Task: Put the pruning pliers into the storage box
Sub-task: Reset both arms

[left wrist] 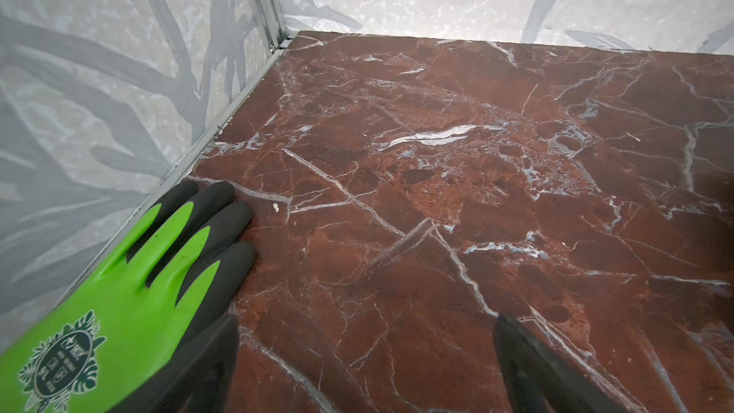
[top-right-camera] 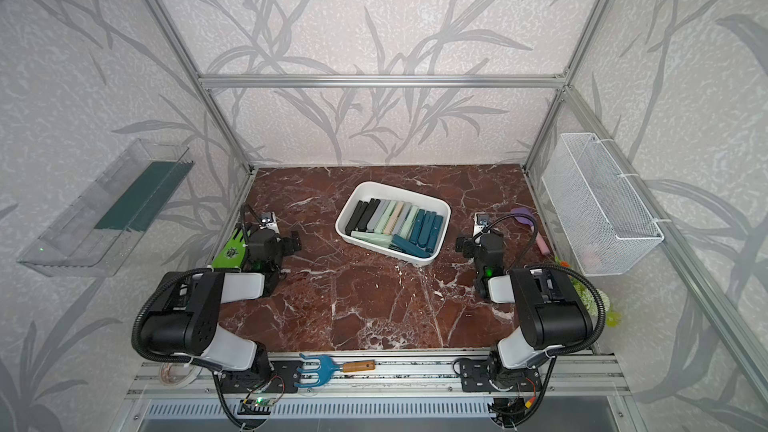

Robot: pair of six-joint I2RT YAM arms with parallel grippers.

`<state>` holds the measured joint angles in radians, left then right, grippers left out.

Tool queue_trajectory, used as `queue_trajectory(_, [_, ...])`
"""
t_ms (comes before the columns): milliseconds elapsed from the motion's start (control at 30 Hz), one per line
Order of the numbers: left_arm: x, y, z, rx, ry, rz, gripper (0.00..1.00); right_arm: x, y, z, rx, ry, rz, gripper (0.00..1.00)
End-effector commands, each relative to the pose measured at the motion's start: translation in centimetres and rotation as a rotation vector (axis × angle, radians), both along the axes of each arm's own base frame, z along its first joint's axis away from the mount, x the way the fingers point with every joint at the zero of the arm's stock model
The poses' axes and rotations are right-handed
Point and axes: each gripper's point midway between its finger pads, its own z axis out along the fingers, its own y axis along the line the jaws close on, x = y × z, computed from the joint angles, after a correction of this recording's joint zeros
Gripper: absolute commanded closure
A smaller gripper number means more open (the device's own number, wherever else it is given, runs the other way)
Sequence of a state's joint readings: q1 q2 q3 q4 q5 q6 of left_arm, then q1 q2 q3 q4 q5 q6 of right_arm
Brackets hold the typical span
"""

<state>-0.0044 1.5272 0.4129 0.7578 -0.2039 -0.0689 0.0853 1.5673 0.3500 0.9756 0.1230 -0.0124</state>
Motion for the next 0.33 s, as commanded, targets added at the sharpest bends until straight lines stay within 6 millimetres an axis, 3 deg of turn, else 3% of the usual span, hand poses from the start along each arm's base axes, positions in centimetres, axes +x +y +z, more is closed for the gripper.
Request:
queue_trajectory(0, [0.43,0.01,0.95,0.007,-0.035,-0.01,0.01,0.06,-0.24,0.51,0.0,-0.032,-0.019,0.01])
queue_trajectory(300, [0.46,-0.01,0.94,0.004,-0.034,-0.011,0.01,0.07,-0.2,0.53,0.0,-0.031,-0.018,0.01])
